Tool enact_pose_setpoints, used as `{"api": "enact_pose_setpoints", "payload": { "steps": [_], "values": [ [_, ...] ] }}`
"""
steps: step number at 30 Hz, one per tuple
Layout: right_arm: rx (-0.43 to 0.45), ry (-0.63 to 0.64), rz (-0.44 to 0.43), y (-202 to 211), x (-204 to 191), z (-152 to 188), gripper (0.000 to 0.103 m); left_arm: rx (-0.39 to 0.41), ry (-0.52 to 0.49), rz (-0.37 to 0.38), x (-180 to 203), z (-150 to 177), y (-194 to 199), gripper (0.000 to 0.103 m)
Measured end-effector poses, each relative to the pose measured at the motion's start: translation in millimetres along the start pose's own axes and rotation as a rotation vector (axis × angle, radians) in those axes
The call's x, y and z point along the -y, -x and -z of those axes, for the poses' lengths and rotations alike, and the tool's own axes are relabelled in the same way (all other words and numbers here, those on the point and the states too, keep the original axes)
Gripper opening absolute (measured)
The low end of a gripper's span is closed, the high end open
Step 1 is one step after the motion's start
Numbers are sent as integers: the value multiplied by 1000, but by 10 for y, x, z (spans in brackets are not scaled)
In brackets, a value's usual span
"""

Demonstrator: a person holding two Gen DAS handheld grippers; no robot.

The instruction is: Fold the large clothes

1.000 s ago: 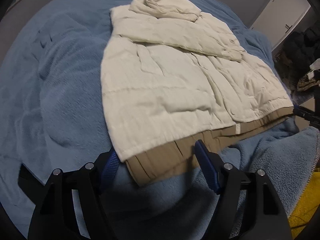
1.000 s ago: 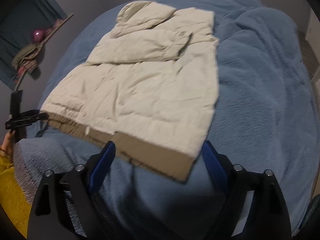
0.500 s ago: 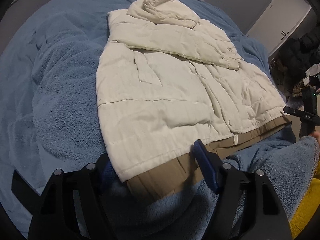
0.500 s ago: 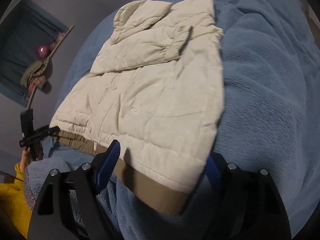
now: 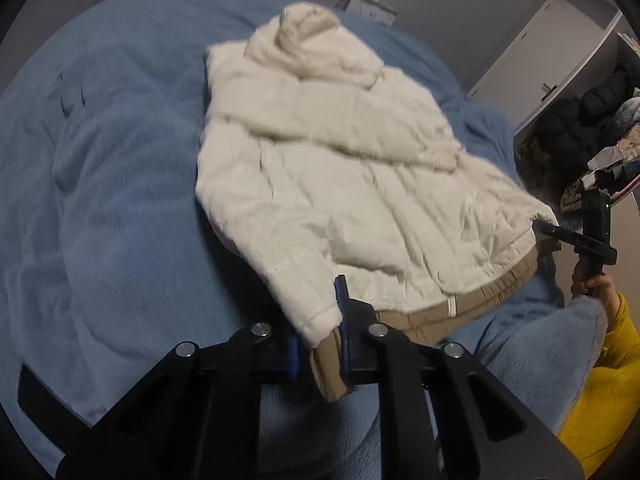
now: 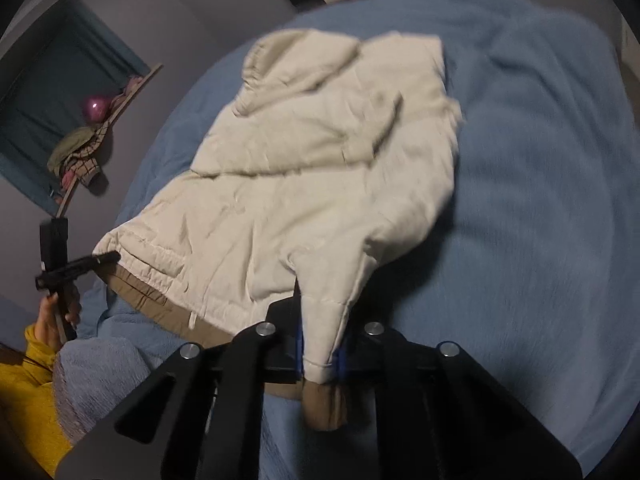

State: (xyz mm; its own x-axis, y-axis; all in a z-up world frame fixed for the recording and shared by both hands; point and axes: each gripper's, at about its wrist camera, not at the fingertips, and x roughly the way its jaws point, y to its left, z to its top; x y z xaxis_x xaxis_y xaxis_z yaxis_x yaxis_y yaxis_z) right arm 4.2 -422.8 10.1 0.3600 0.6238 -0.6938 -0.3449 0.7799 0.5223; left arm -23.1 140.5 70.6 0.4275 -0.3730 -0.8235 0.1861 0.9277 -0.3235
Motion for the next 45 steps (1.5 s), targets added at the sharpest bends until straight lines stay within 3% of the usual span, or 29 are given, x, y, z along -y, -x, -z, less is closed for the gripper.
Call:
{"api": "enact_pose_setpoints", "payload": {
  "steps": [9,15,24,35,45],
  "values": [
    [185,64,5,286,-145,-770,8,169,23,17,-178,-730,193,12],
    [279,28,14,109,-59,-1426,8,223,63,-10,-406,-1350,50,12],
    [340,-87,93,-346,331,-2424,8,316,64,-104,-529,-2374,-290,12],
    [308,-217,187,-1362,841,-3336,8,214,184,-208,-1127,-3267,-1404,12],
    [251,-295,228,-2120,1244,-3532,8,125,231,-268,-1426,-3490,-2112,16]
  ]
}}
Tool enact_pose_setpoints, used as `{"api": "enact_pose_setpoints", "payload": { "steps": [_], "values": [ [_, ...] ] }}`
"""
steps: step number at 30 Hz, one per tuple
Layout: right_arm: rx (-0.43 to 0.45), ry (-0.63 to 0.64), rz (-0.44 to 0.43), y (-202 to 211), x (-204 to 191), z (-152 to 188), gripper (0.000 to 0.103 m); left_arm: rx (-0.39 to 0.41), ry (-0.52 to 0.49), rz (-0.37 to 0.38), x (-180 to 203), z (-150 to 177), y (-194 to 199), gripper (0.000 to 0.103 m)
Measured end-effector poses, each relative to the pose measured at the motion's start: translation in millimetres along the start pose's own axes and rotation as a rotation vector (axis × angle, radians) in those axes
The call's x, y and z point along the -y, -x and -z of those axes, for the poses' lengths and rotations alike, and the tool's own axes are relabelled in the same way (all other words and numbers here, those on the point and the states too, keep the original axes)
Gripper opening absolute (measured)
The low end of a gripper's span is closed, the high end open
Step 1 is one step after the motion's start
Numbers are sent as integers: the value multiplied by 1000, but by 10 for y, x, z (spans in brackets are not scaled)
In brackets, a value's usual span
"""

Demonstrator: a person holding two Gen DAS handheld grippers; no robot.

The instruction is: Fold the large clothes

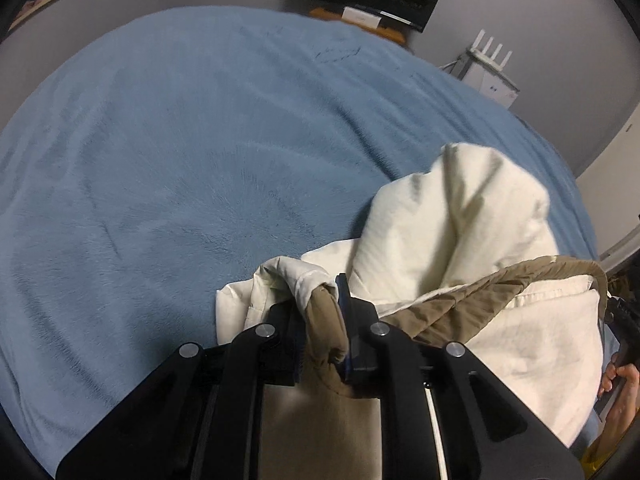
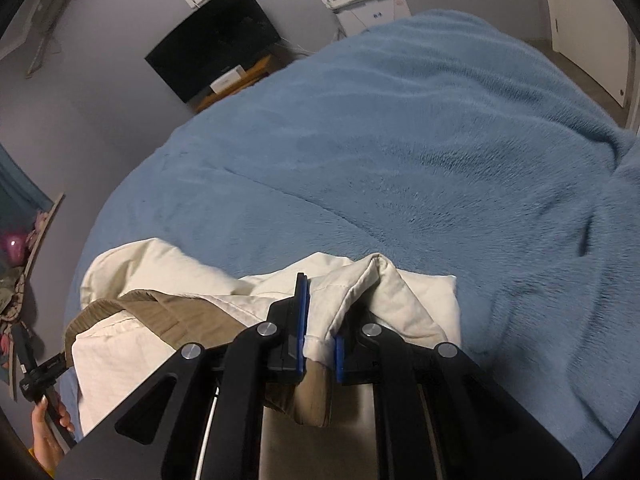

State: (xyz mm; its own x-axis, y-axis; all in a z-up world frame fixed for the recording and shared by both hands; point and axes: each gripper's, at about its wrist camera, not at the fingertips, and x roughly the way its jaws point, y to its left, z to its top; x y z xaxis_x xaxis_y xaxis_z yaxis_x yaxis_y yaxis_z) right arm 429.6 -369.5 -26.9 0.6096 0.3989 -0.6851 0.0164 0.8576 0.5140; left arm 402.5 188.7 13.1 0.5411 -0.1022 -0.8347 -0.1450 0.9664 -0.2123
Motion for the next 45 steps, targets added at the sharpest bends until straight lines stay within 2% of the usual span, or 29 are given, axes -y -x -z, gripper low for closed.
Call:
{"api": "enact_pose_setpoints", "payload": {
  "steps": [4,7,8,9,10,11,12,13,14,16,20,23,27,30,32,37,45],
  "values": [
    [-26,-19,5,-161,47,65,9,-15,34,11,-51,46,-54,18],
    [-43,-34,-35,-136,75,88,17,-18,58,46,-125,96,26,26],
    [-50,-36,-56,-81,85,104,26,-15,62,57,-146,125,83,29],
    [-54,-38,-78,-23,95,117,40,-10,66,68,-151,153,148,39],
    [-54,-38,-103,46,93,123,49,-1,69,86,-129,172,205,48],
    [-43,-30,-129,129,70,134,67,13,72,94,-100,186,257,77],
    [-29,-19,-136,215,52,151,80,53,76,59,-85,251,398,97],
    [0,3,-134,351,18,189,85,98,75,64,-71,328,546,95],
    [29,35,-131,493,-33,246,87,111,68,91,-52,405,650,96],
    [50,108,-125,703,-156,399,87,119,41,96,23,588,786,96],
    [27,289,-70,995,-448,910,90,115,-97,57,308,1150,959,96],
    [-5,440,-34,1159,-646,1474,91,98,-191,30,540,1547,996,96],
    [-36,510,12,1190,-758,1956,91,75,-307,2,859,2008,947,96],
    [-61,536,59,1041,-790,2079,94,89,-404,-73,1075,2140,804,97],
    [-57,541,78,936,-823,2083,97,100,-427,-96,1158,2132,709,98],
    [-29,541,81,741,-888,1795,97,130,-397,-59,1213,1814,572,98],
    [-72,496,97,152,-1047,1186,97,55,-355,-81,1415,1086,147,98]
  ]
}}
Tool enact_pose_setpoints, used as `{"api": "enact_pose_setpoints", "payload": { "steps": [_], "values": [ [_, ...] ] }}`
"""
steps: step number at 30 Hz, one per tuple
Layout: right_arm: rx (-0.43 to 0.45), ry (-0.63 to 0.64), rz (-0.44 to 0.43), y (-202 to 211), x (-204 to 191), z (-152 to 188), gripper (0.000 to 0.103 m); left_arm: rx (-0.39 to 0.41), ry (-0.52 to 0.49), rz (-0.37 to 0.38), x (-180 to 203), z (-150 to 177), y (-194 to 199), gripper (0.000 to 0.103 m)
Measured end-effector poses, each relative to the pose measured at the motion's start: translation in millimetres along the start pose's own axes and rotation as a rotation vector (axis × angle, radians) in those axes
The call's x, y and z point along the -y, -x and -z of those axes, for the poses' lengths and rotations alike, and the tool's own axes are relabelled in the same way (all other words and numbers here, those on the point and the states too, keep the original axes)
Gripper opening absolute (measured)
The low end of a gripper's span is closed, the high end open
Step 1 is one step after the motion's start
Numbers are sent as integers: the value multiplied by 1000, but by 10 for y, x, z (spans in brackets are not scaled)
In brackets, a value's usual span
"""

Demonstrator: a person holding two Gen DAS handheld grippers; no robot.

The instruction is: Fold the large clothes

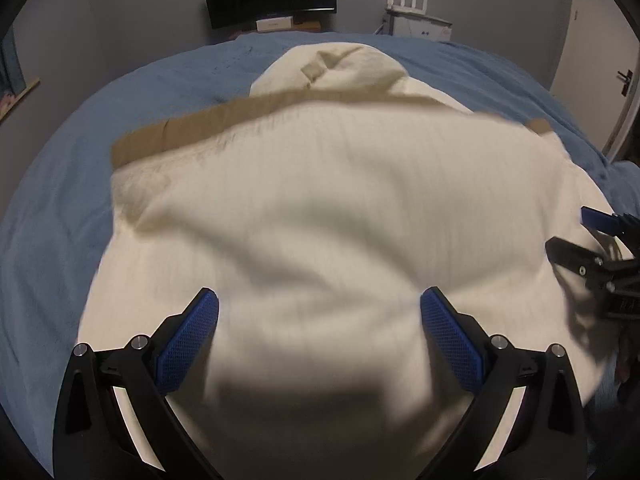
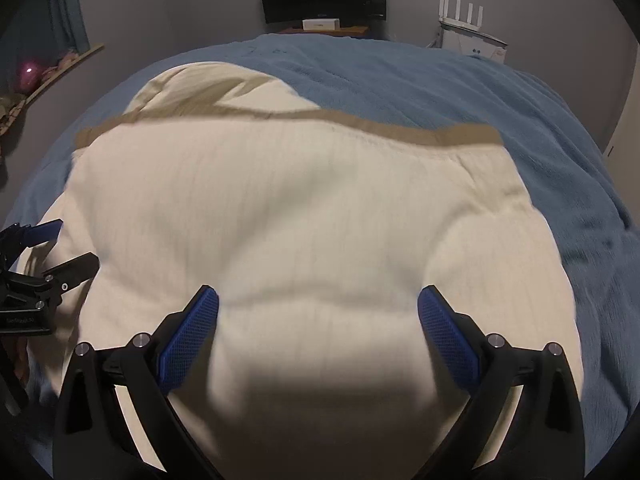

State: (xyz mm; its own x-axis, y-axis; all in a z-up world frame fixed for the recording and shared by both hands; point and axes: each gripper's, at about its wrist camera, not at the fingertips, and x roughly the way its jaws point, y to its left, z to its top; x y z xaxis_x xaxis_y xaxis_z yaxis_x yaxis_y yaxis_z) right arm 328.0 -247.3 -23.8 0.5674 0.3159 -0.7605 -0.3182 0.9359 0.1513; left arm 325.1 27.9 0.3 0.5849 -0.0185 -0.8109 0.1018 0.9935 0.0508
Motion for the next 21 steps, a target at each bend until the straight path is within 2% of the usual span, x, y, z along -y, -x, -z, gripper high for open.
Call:
{"api": "enact_pose_setpoints", "payload": {
  "steps": [8,10,16,21],
  "values": [
    [-49,-28,-15,-448,21,-618,97,-30,37,-84,-112,-646,-426,98],
    [-60,-43,-21,-536,66,-708,97,-53,61,-71,-166,-744,-543,98],
    [-89,-109,-64,-812,197,-749,97,-117,112,-19,-275,-784,-820,98],
    [-74,-116,-53,-904,185,-656,97,-132,122,-5,-306,-804,-935,98]
  ]
}}
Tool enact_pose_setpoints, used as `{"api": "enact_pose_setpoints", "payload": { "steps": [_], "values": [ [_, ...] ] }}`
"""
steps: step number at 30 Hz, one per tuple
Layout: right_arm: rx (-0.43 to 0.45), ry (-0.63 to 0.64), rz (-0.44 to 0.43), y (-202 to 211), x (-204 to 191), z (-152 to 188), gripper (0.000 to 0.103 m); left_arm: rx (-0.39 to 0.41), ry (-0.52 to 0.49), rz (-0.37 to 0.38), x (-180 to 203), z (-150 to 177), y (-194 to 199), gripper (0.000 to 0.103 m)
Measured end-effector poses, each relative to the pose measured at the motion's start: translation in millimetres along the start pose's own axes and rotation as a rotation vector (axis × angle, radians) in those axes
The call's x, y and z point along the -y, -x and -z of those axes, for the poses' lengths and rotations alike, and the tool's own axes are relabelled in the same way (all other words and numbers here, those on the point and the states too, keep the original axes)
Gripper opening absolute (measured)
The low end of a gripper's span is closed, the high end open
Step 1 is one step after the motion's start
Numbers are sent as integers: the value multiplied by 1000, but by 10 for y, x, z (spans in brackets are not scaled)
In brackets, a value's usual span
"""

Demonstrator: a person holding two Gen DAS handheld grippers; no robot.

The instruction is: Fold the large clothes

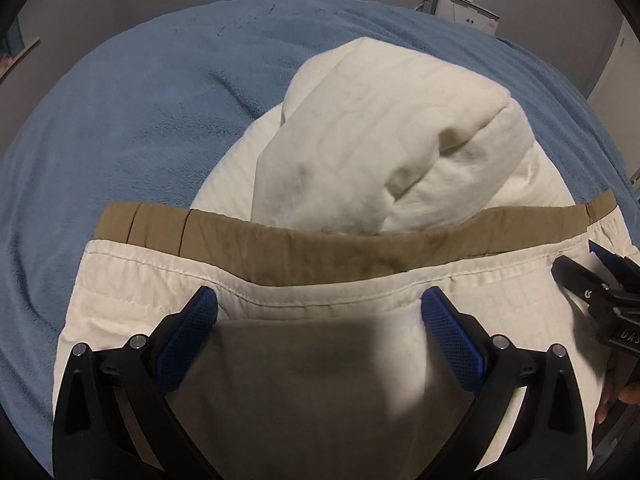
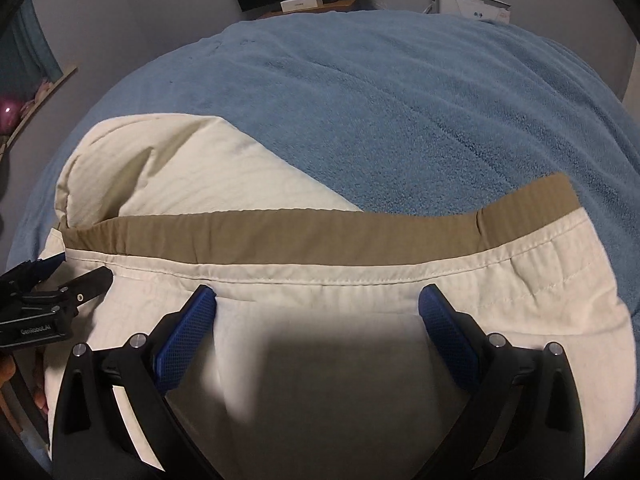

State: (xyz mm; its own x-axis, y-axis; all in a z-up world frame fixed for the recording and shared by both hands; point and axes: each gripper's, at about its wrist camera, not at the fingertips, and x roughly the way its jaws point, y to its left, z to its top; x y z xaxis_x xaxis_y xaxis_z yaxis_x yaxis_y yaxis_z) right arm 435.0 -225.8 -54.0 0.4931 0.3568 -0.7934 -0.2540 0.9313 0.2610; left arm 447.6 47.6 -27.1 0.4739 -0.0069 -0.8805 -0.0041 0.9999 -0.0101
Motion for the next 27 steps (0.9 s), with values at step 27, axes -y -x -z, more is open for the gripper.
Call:
{"api": "enact_pose_setpoints", "payload": {
  "steps": [27],
  "values": [
    [99,36,80,450,389,90,97,167,-25,1,-396,485,537,97]
  ]
}}
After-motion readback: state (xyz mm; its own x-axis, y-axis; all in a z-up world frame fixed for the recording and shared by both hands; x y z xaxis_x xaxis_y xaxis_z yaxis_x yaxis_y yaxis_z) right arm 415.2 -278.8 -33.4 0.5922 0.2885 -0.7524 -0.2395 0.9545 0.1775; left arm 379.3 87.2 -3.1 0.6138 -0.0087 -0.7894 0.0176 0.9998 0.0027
